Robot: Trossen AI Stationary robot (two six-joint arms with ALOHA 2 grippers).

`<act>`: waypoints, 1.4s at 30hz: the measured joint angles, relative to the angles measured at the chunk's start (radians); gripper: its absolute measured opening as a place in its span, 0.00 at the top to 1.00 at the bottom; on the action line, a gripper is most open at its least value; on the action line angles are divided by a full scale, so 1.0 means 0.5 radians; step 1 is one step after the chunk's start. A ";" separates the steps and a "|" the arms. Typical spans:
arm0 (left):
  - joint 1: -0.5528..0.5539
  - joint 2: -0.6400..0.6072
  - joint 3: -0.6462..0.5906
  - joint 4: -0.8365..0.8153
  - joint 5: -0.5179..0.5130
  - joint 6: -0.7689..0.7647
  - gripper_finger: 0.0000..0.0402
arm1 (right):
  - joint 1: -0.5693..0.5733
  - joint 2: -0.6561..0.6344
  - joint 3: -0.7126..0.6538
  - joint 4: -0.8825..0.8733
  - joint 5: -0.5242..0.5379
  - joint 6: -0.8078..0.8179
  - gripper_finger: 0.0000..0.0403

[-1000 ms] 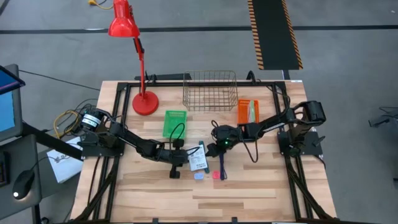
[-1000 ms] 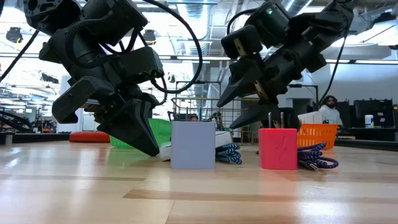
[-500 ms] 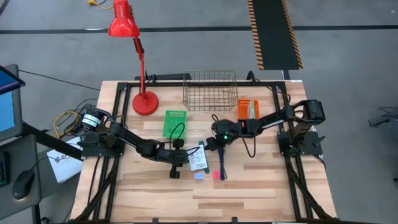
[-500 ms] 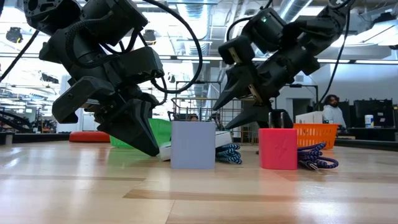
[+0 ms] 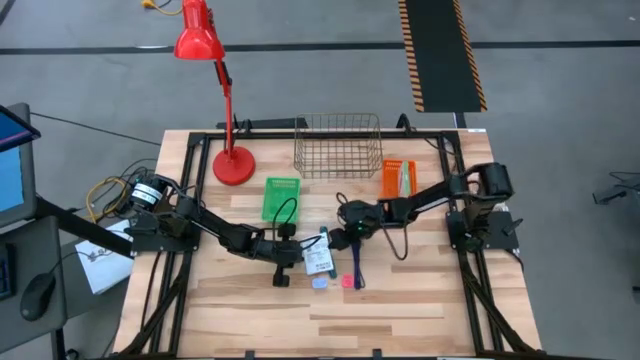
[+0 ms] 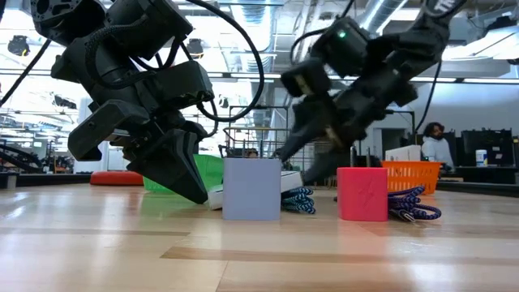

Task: Pick and place items into bin
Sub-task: Put the white card reader box into the orange basket

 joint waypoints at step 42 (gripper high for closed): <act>0.000 -0.036 -0.001 0.013 0.038 0.014 1.00 | -0.032 -0.083 0.194 -0.394 -0.208 -0.221 0.91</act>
